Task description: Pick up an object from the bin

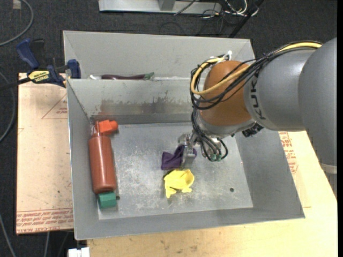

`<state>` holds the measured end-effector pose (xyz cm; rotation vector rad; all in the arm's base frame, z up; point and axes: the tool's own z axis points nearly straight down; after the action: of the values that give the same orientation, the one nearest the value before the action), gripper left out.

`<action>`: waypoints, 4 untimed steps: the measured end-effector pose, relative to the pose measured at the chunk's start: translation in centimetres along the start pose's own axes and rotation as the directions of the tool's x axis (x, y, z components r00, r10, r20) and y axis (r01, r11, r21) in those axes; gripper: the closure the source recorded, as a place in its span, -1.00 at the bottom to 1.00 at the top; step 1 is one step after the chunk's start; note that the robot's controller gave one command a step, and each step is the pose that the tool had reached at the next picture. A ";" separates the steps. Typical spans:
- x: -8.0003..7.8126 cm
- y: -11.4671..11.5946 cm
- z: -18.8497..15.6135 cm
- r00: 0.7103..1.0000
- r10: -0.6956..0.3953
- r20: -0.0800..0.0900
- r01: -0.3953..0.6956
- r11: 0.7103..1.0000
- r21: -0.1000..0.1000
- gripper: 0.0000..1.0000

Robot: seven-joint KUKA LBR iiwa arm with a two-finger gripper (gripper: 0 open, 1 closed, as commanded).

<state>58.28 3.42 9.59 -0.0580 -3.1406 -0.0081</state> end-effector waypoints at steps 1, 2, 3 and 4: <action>-0.3 0.0 -1.5 1.000 0.000 0.009 0.000 1.000 -0.001 1.00; -0.3 0.0 -2.3 1.000 0.000 0.010 0.000 1.000 -0.001 1.00; -0.1 0.0 -3.1 1.000 0.000 0.003 0.000 1.000 -0.001 1.00; -0.1 0.0 -5.2 1.000 0.000 0.004 0.000 1.000 -0.001 1.00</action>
Offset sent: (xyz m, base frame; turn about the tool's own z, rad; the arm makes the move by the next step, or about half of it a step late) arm -0.0001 -0.0001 0.0069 0.0000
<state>58.39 3.43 14.75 -0.0586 -3.1444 -0.0094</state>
